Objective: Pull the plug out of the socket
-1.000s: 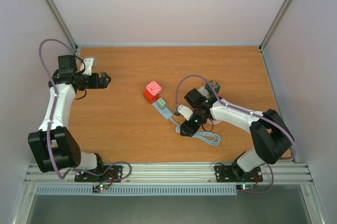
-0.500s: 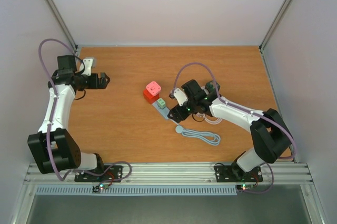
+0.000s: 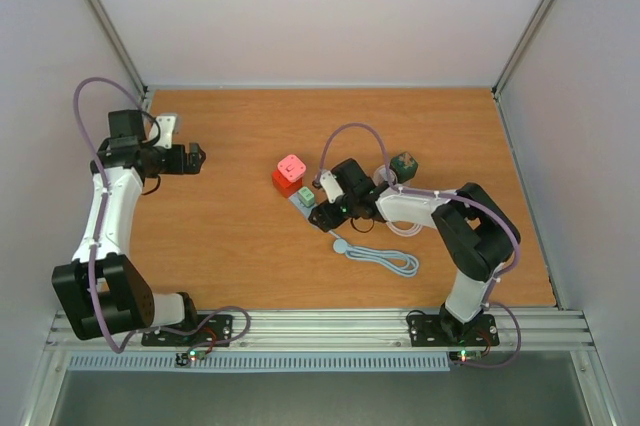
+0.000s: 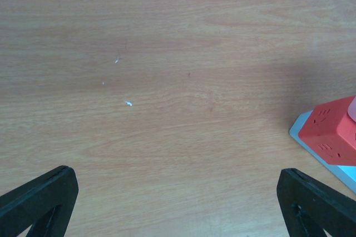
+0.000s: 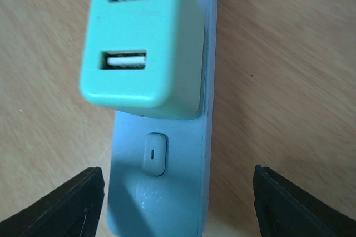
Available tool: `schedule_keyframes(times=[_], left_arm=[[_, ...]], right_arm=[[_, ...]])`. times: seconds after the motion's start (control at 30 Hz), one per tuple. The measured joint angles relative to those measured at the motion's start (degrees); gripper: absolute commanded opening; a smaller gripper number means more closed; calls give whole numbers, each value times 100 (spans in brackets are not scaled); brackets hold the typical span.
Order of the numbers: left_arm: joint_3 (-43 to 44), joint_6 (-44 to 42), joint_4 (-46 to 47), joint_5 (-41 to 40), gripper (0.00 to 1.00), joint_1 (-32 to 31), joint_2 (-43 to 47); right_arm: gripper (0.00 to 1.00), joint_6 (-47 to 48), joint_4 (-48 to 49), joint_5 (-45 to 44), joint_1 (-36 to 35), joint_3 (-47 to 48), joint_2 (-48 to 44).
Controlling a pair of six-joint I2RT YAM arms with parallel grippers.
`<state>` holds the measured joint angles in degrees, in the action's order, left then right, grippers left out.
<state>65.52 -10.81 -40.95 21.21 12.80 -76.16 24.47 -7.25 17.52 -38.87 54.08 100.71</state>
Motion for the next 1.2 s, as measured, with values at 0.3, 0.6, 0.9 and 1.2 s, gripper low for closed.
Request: schedule_keyframes(times=[0.3, 0.6, 0.9, 1.2], left_arm=[[-125, -15, 4, 48, 100, 0, 9], [-125, -317, 33, 474, 100, 0, 7], [-59, -841, -63, 1010, 100, -2, -76], [-221, -1246, -103, 1318, 100, -92, -37]], right_arm=[[57, -94, 216, -144, -153, 0, 286], [42, 11, 238, -164, -201, 0, 293], [38, 734, 146, -24, -195, -372, -50], [37, 1895, -46, 398, -50, -953, -581]])
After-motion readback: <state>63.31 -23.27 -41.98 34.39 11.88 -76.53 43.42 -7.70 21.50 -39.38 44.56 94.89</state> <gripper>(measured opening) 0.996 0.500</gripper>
